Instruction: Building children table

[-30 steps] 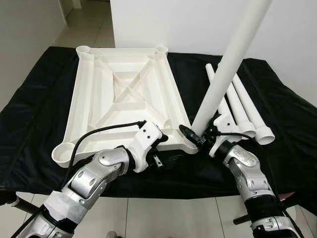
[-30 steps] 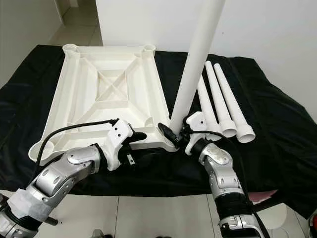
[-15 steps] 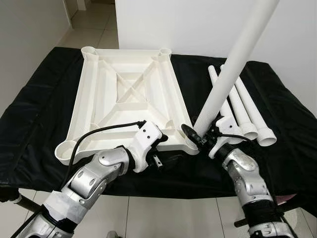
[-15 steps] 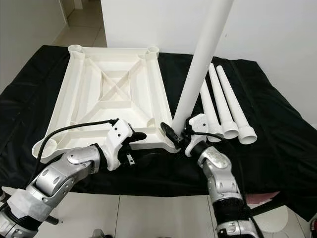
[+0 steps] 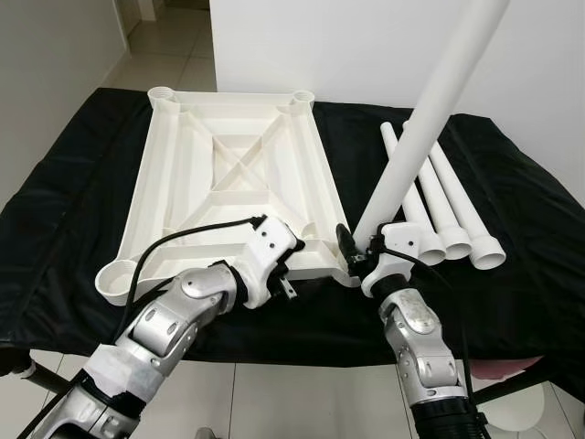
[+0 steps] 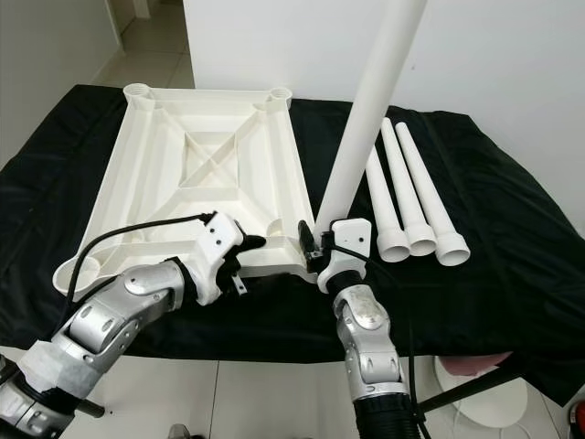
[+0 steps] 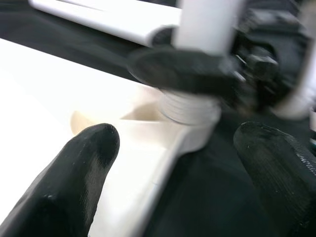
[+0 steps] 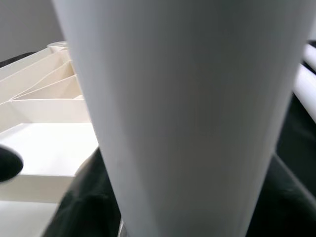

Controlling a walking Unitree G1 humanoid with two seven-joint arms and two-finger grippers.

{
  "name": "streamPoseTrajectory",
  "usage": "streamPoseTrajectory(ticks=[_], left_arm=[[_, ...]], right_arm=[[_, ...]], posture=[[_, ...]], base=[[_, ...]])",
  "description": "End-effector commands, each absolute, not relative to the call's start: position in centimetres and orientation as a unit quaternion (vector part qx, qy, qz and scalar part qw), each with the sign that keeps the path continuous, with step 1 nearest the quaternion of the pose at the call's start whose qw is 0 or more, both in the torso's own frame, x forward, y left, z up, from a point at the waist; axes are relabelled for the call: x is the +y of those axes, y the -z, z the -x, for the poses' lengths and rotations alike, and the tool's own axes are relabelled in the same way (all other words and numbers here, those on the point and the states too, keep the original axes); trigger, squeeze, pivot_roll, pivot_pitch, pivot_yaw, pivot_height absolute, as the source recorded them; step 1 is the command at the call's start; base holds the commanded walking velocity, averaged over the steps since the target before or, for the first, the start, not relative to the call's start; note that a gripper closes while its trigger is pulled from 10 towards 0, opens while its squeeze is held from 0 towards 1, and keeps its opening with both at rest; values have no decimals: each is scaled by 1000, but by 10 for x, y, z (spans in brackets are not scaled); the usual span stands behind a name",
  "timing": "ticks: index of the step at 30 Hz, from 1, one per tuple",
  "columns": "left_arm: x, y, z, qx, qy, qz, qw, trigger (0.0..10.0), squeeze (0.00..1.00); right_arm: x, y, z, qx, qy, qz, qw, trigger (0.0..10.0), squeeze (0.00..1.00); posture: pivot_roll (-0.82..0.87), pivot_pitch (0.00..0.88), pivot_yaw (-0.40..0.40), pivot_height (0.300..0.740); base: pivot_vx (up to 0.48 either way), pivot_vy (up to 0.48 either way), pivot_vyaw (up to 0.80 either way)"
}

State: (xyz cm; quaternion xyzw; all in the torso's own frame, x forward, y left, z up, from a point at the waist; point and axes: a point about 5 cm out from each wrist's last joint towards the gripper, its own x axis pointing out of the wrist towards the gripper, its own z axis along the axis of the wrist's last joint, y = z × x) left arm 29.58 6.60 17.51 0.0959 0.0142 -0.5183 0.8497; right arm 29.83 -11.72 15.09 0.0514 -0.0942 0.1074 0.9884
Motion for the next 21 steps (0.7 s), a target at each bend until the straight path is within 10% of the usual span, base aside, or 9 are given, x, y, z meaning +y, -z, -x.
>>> streamPoseTrajectory(ticks=[1,8,9,21], left_arm=[[66,-175,-296,15,539,-101,836,10000,0],[70,-178,-306,5,524,-110,845,10000,0],[71,-175,-308,10,516,-121,848,10000,0],[75,-152,-308,55,525,-166,833,10000,0]], right_arm=[[-116,-140,-295,-65,-98,-59,991,10000,1000],[-120,-151,-290,-95,-90,-64,989,10000,1000],[-122,-154,-287,-105,-95,-69,988,10000,0],[-136,-168,-254,-146,-115,-77,980,10000,0]], posture=[[65,101,-53,740],[56,98,-53,740],[52,98,-52,740],[23,112,-26,740]], base=[[0,0,0],[0,0,0],[0,0,0],[0,0,0]])
